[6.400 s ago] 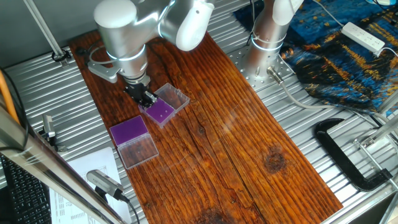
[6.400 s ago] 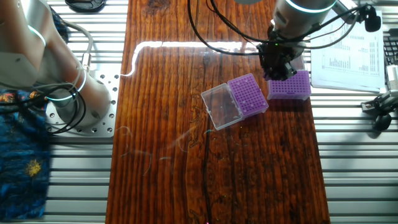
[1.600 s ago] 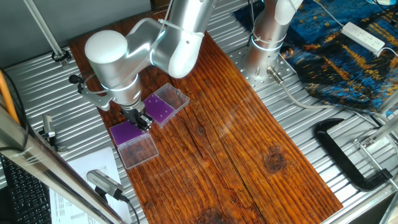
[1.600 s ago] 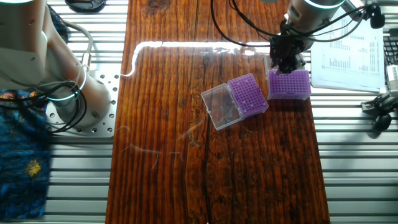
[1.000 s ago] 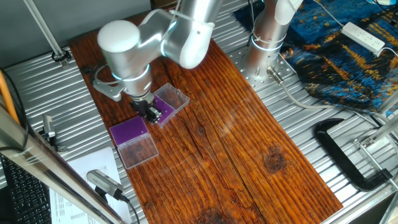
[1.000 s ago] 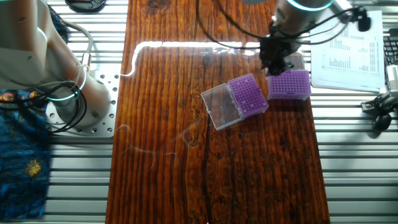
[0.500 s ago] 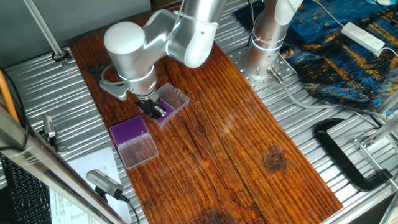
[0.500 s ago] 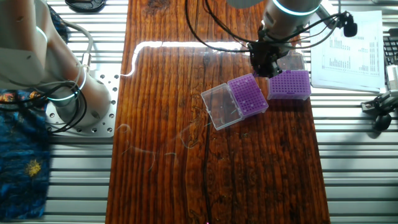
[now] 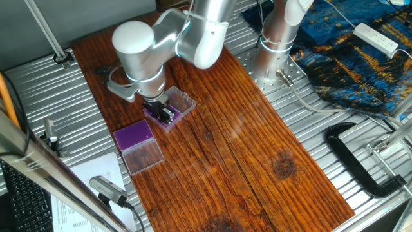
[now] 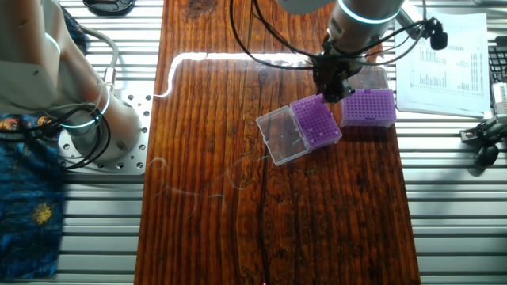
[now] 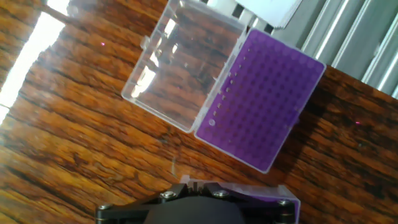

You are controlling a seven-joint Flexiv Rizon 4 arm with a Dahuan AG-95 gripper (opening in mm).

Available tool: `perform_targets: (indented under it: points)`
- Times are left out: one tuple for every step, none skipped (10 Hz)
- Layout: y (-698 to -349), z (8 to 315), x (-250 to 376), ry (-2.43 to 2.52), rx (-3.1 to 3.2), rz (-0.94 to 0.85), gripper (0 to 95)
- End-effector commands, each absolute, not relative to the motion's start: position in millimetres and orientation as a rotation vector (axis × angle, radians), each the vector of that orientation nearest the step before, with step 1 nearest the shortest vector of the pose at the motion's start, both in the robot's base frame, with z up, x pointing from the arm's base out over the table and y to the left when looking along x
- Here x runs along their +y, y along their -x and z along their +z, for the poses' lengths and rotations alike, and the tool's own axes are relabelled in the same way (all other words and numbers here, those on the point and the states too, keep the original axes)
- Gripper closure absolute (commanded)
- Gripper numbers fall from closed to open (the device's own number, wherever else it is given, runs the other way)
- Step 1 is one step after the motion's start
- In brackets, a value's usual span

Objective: Transfer all small pipette tips from one holder to another

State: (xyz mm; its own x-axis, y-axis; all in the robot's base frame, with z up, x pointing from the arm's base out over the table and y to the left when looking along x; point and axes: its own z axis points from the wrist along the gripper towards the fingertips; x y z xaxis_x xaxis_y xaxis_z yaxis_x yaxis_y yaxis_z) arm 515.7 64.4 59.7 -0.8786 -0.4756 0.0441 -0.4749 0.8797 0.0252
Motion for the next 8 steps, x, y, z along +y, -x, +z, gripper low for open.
perform_targets:
  points:
    - [-514.4,59.3,63.2,-0.765,-2.997,-0.026,95.0]
    - [-512.9,58.9,62.4,-0.766,-2.997,-0.027,95.0]
    - [-511.4,58.5,61.9,-0.769,-2.996,-0.028,95.0]
    - [-510.7,58.2,61.6,-0.77,-2.996,-0.028,95.0]
    - [-508.7,58.3,60.2,-0.773,-2.995,-0.029,95.0]
    - [-507.8,58.0,58.6,-0.783,-2.995,-0.03,76.0]
    - [-507.0,57.3,57.0,-0.79,-2.995,-0.032,76.0]
    - [-506.3,56.6,55.4,-0.794,-2.996,-0.032,76.0]
